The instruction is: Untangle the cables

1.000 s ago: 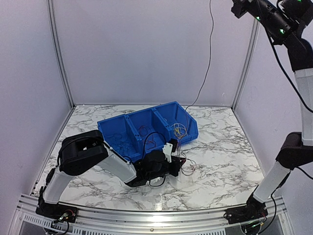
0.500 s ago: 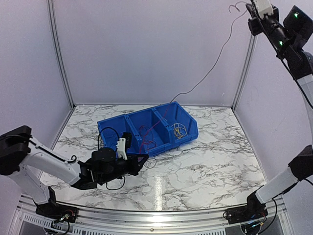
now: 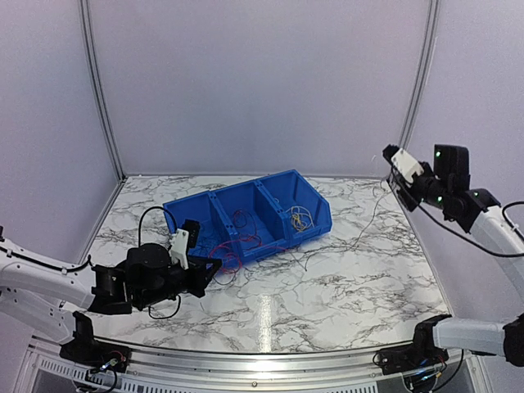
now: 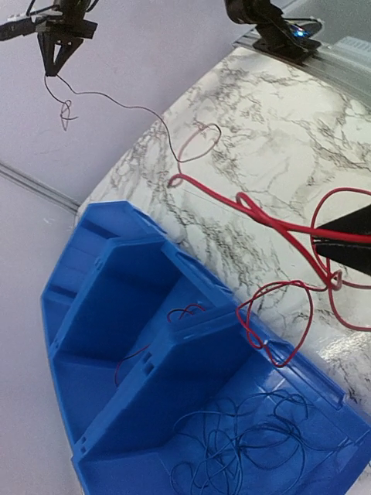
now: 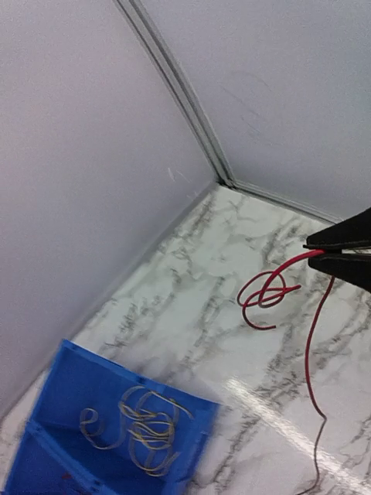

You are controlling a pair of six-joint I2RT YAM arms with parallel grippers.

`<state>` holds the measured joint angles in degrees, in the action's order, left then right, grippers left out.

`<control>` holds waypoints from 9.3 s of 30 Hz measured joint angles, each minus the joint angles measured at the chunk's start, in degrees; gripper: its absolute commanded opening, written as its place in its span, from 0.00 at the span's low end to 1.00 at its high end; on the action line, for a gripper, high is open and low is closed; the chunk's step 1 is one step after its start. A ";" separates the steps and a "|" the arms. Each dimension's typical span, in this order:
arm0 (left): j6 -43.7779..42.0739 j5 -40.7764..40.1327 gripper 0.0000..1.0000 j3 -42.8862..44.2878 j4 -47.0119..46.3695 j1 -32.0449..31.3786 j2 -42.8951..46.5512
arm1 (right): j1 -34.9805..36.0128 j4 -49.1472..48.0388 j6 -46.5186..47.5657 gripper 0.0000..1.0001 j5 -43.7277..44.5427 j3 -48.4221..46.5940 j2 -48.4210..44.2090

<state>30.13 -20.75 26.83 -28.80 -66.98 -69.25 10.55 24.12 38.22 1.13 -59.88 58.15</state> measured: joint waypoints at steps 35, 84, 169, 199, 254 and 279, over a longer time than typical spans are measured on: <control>-2.32 5.49 0.00 6.56 4.68 -1.29 -15.72 | 30.88 10.60 -6.56 0.81 -32.54 -4.15 37.13; 4.55 0.24 0.39 -0.46 23.04 -1.68 -1.97 | 19.43 11.08 -8.92 0.00 -40.54 -76.48 34.86; 4.72 -24.02 0.57 -7.74 22.58 0.74 20.74 | 24.98 -2.19 -12.00 0.42 -22.08 -46.21 66.82; 14.01 2.51 0.47 -10.08 20.90 -0.17 6.95 | 36.15 -4.37 -0.87 0.53 -35.93 1.53 39.71; 4.90 -12.33 0.00 20.52 46.05 -1.29 26.01 | 57.05 -5.18 -6.01 0.49 -30.27 -15.50 60.04; -23.98 -20.68 0.00 79.43 62.29 -1.29 5.51 | 50.18 -4.98 -6.95 0.48 -36.87 -14.53 60.57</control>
<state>6.15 -41.43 106.26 33.50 -68.27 -63.75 60.73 19.14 31.27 -35.75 -74.41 118.72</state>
